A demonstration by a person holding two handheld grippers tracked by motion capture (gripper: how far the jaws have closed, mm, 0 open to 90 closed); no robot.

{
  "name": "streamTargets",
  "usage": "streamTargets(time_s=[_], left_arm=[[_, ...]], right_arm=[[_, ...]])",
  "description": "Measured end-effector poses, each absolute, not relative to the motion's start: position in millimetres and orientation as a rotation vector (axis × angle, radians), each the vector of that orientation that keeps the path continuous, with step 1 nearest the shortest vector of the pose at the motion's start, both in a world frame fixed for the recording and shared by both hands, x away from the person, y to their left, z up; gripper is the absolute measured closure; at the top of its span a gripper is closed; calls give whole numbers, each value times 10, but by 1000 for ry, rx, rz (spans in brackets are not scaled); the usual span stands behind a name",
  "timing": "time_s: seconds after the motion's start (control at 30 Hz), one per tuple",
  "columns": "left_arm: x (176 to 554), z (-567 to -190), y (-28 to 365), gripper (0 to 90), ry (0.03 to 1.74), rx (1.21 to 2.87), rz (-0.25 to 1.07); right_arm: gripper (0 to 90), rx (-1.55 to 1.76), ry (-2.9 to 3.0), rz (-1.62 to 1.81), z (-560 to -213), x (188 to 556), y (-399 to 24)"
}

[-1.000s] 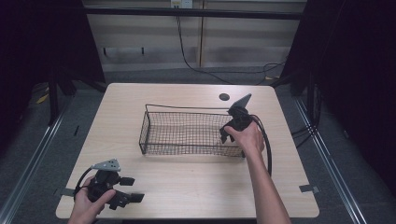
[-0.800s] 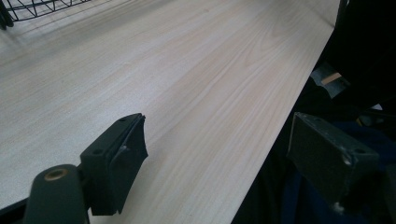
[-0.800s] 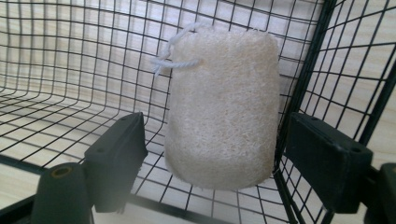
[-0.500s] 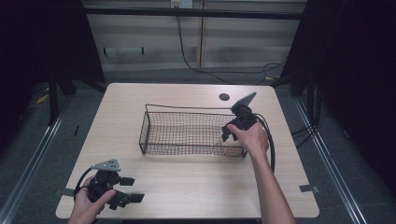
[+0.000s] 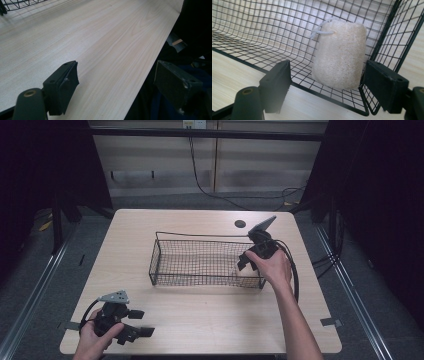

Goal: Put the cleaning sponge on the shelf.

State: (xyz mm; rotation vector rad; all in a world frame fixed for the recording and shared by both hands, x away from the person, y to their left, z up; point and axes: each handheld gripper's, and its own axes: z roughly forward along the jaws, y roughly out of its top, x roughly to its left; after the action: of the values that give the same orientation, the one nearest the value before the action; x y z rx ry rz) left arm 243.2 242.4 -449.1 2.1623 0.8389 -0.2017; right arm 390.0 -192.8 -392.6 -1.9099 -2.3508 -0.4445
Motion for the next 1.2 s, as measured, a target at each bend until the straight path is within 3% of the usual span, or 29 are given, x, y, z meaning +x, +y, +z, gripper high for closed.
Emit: streamTargets(time_s=[1.2], left_arm=[[2431,-4502,2418,189,844,2165,-199]], right_arm=[[258,-1675,-2488,-821,-3840,3324,-1931]])
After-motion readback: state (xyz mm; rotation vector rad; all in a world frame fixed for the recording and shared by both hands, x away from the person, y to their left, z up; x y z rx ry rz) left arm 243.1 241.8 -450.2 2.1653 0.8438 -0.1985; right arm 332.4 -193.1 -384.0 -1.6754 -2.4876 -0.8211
